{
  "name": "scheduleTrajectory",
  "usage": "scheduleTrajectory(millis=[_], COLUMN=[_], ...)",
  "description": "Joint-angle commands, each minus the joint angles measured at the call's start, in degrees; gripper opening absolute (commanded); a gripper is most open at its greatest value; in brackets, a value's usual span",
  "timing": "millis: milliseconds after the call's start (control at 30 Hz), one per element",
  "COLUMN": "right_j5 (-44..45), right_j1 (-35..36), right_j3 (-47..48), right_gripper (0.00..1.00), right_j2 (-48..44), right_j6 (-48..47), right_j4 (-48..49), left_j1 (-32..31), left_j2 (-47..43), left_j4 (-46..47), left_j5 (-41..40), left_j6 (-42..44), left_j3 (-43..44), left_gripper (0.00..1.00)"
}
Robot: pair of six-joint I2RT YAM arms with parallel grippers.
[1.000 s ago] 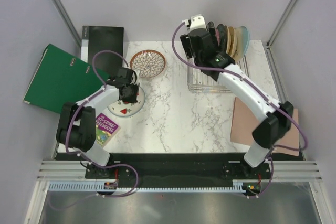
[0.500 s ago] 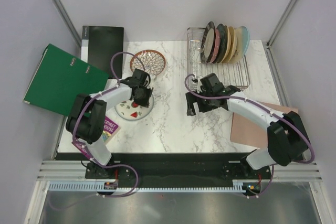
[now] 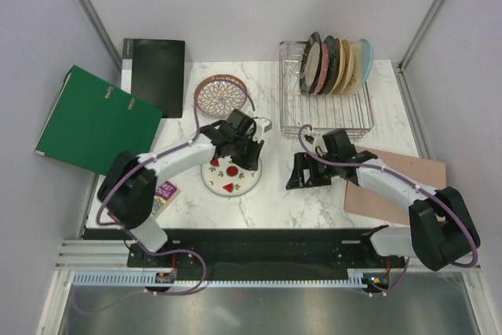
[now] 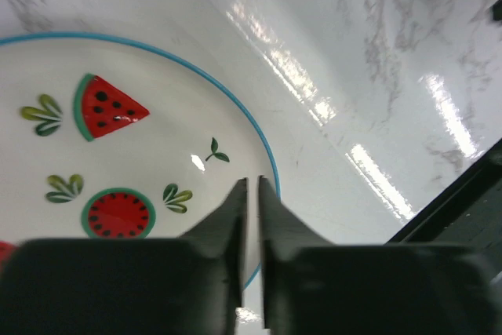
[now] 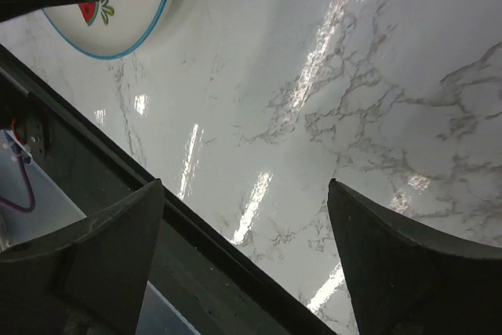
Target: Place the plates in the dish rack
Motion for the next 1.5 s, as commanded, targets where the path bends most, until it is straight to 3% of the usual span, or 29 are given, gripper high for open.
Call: scheduleTrajectory(millis=[0, 33, 67, 100, 133, 233, 267, 400, 700, 1000, 1100, 1133, 1200, 1233, 1333, 1467], right_j5=[-8.94, -9.64, -10.09, -10.61, -10.79, -10.62, -10.27, -6.59, -1.75, 6.42, 8.27, 8.71, 9.68, 10.03, 10.30, 9.86], right_j1=[-0.21, -0.13, -0.04, -0.13, -0.13, 0.13, 0.48, 2.86, 7.08, 10.51, 10.77, 10.95, 11.82, 12.17, 13.14, 14.02], right_j3=[-6.15, -6.69, -7.13, -8.00, -8.36, -8.89, -8.98, -7.84, -7.05, -5.29, -5.37, -5.55, -5.82, -5.64, -4.85, -3.97], right_gripper=[0.90, 0.89, 0.89, 0.89, 0.89, 0.88, 0.88, 0.88, 0.87, 0.85, 0.82, 0.82, 0.81, 0.80, 0.80, 0.74], right_j2=[-1.31, -0.87, -0.08, 1.49, 2.55, 6.15, 7.03, 13.09, 20.92, 25.94, 26.55, 26.64, 26.73, 26.82, 27.43, 27.79], right_j6=[3.25, 4.82, 5.88, 7.11, 10.08, 14.76, 17.29, 21.70, 28.74, 33.58, 34.89, 35.51, 36.74, 36.83, 37.01, 37.01], right_j4=[11.56, 15.67, 17.80, 20.00, 24.90, 32.91, 34.51, 39.09, 46.56, 44.38, 43.31, 43.23, 42.88, 42.79, 42.78, 43.49], left_j1=[1.57, 2.53, 5.33, 7.10, 9.12, 19.66, 24.47, 31.80, 33.13, 33.04, 33.04, 33.04, 32.96, 32.87, 32.25, 31.20], left_j2=[-13.87, -17.45, -18.88, -20.11, -21.43, -21.27, -19.88, -15.92, -7.83, -1.76, 0.17, 0.61, 0.71, 0.62, 0.27, -1.14], left_j4=[3.85, 3.93, 3.06, 2.53, 1.66, -1.42, -1.60, -0.73, 3.75, 5.60, 5.69, 5.69, 6.56, 6.57, 6.57, 6.66], left_j5=[-3.96, -4.85, -5.64, -9.74, -11.52, -7.42, -5.67, 0.32, 3.31, 7.09, 9.45, 10.60, 12.89, 14.02, 17.02, 17.64], left_j6=[-2.83, -3.09, -3.36, -4.84, -6.07, -4.95, -4.51, -4.32, -5.99, -4.68, -3.54, -3.10, -2.74, -2.57, -2.04, -2.39], left_j3=[2.11, 1.50, -0.25, -1.31, -2.45, -5.97, -7.19, -8.97, -10.54, -11.86, -11.78, -11.95, -12.48, -13.00, -13.97, -15.90], left_gripper=[0.35, 0.45, 0.64, 0.71, 0.87, 0.90, 0.88, 0.86, 0.71, 0.58, 0.49, 0.40, 0.32, 0.22, 0.07, 0.02])
